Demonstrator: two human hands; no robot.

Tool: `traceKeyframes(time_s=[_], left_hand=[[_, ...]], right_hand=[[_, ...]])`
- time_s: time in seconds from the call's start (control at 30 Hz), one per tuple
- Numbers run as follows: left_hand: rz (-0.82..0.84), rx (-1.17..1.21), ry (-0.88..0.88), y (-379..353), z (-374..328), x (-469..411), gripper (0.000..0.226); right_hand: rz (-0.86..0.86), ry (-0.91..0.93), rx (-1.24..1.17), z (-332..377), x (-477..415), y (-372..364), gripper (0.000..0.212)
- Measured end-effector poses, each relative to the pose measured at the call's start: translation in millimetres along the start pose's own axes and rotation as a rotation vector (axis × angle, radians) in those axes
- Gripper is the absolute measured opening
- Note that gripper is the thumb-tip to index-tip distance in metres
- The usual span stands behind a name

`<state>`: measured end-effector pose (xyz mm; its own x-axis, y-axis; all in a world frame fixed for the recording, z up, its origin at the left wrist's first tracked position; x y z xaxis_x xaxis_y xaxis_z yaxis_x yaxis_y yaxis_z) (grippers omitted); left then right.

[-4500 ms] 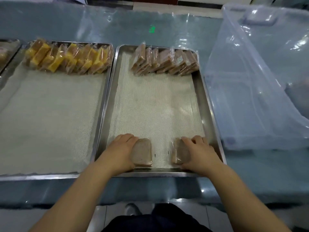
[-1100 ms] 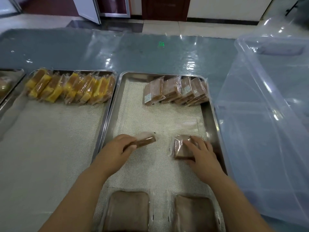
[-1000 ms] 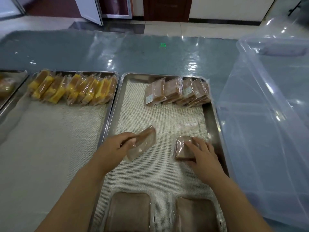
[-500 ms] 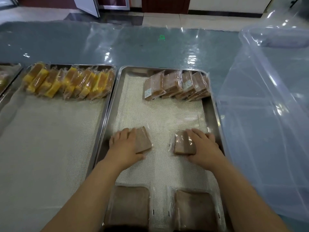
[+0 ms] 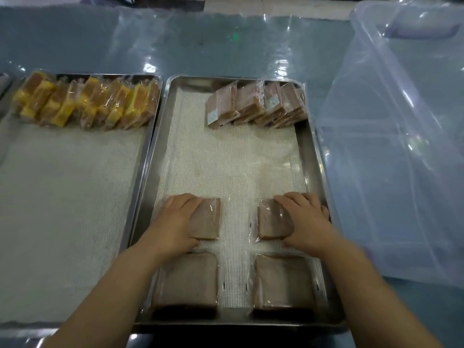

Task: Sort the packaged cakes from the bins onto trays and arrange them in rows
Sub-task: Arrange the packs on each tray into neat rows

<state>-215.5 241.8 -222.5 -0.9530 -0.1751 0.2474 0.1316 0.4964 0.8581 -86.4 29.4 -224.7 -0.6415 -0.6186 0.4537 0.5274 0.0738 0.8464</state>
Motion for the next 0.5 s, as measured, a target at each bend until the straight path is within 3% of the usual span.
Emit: traceKeyframes(time_s=[0.3, 0.4, 0.5], left_hand=[[0.050, 0.037, 0.089, -5, 3, 11, 0.099], [-0.036, 0.101, 0.109, 4, -5, 12, 0.091], [-0.141, 0.074, 0.024, 15, -34, 11, 0.057]], right_hand=[[0.018, 0.021, -0.075, 1, 12, -5, 0.099], [-0.154, 0.019, -0.145, -3, 24, 6, 0.076], [-0.264, -0.010, -0.225, -11, 39, 10, 0.043]])
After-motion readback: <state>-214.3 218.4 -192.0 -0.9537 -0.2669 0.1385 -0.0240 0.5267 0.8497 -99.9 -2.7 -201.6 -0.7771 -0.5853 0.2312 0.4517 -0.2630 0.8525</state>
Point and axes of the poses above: each hand's wrist, its own x-axis away from the middle knuckle, its own y-axis out of the back of the hand, z = x × y, the point moved 8 cm from there along -x, towards the middle knuckle, and after that the axes turned 3 degrees about z, right-handed, at the moved point
